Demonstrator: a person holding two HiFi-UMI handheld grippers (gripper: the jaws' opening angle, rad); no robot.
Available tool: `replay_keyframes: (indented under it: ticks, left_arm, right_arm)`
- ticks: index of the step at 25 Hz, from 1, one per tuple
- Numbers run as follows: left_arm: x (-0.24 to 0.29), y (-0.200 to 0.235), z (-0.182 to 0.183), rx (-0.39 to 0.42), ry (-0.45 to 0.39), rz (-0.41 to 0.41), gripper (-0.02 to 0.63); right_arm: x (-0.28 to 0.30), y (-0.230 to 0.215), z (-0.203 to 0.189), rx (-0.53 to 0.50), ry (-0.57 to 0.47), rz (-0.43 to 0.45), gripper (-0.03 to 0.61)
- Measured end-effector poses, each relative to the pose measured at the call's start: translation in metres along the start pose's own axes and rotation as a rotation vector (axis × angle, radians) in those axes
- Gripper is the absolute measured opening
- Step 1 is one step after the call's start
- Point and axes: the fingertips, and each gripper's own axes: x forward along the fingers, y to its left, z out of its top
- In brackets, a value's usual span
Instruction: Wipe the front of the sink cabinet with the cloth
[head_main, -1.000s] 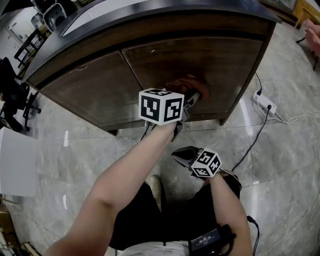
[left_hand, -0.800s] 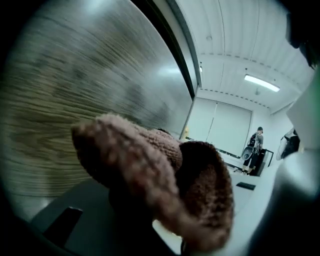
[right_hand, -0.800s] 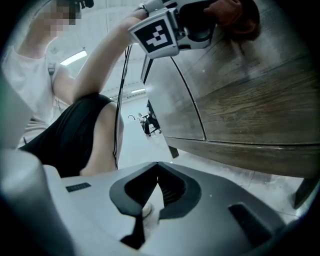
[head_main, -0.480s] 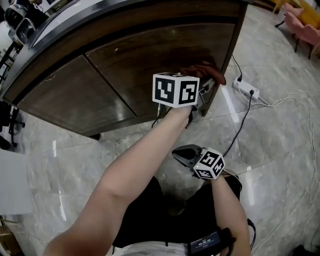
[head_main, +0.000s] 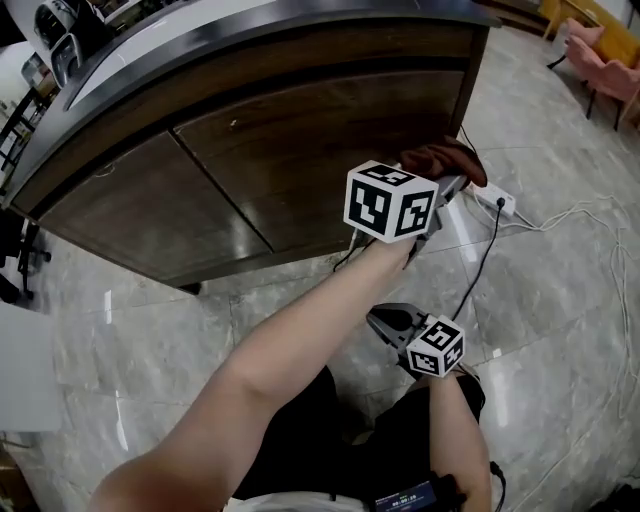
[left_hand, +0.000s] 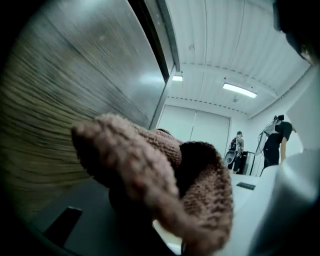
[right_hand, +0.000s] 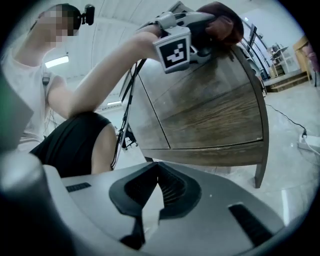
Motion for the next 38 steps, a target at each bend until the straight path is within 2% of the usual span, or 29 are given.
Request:
replay_keyframes:
  ticks: [4,7,11,16,21,27,31,34,38]
  left_arm:
    - [-0.034,0.010,0.015,-0.171,-0.053,-0.010,0.120]
    - [-0.070,0.025,0.030,-0.220,-0.094,0.036,0.120]
    - [-0.119,0.041,0.048,-0.205,-0.152,0.113,0.120]
    - [-0.174,0.058,0.051,-0.187,-0.151,0.184,0.120]
    - [-0.220,0.077,0.051,-0.188,-0.147,0.254,0.120]
    - [-0.274,0.091,0.049,-0.111,-0.129,0.366,0.120]
    - [-0.323,0.106,0.059,-0.068,-0.174,0.459,0.120]
    - [-0.351,0.106,0.080,-0.029,-0.261,0.452,0.120]
    - [-0.356,0.098,0.101,-0.045,-0.333,0.390,0.120]
  right_arm:
    - [0.012,-0.003,-0.002,0.023,-0.004,0.027,0.012]
    - [0.029,0.004,-0.009,0.018,0.027,0.076,0.012]
    - [0.049,0.010,-0.023,0.008,0.080,0.140,0.012]
    - [0.067,0.013,-0.041,0.006,0.142,0.183,0.012]
    - [0.094,0.022,-0.041,0.008,0.150,0.247,0.012]
    - [0.125,0.044,-0.040,-0.009,0.162,0.347,0.012]
    - [0.146,0.058,-0.039,-0.017,0.168,0.399,0.012]
    - [0.160,0.072,-0.039,-0.030,0.175,0.443,0.012]
    - [0.164,0.087,-0.044,-0.050,0.195,0.468,0.012]
